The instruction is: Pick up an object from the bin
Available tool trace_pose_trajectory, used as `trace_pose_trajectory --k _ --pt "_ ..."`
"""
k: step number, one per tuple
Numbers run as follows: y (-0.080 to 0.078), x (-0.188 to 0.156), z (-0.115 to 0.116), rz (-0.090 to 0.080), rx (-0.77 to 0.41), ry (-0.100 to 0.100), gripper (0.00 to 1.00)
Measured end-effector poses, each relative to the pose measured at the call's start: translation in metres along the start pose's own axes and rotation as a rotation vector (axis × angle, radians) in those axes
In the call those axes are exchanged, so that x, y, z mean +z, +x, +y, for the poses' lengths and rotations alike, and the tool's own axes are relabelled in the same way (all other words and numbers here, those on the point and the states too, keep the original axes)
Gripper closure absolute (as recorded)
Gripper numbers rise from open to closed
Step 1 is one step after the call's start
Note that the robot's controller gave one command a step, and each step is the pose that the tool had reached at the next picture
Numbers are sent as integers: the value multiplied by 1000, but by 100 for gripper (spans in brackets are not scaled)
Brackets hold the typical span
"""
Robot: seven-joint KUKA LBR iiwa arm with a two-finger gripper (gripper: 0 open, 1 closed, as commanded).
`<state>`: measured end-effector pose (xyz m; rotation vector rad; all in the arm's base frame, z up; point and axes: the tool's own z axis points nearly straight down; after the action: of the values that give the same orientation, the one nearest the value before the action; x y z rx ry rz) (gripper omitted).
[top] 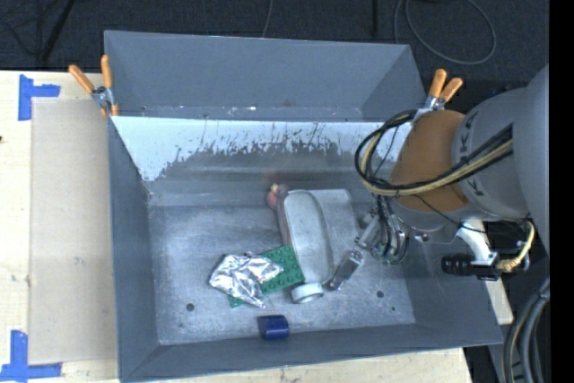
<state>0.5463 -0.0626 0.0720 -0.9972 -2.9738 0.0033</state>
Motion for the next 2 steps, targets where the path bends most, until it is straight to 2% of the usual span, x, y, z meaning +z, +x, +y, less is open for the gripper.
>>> trace_pose_trajectory --k 1,2 --pt "32 -27 -53 -1 -214 -2 0" --pt "-3 -27 -110 -5 -162 -2 0"
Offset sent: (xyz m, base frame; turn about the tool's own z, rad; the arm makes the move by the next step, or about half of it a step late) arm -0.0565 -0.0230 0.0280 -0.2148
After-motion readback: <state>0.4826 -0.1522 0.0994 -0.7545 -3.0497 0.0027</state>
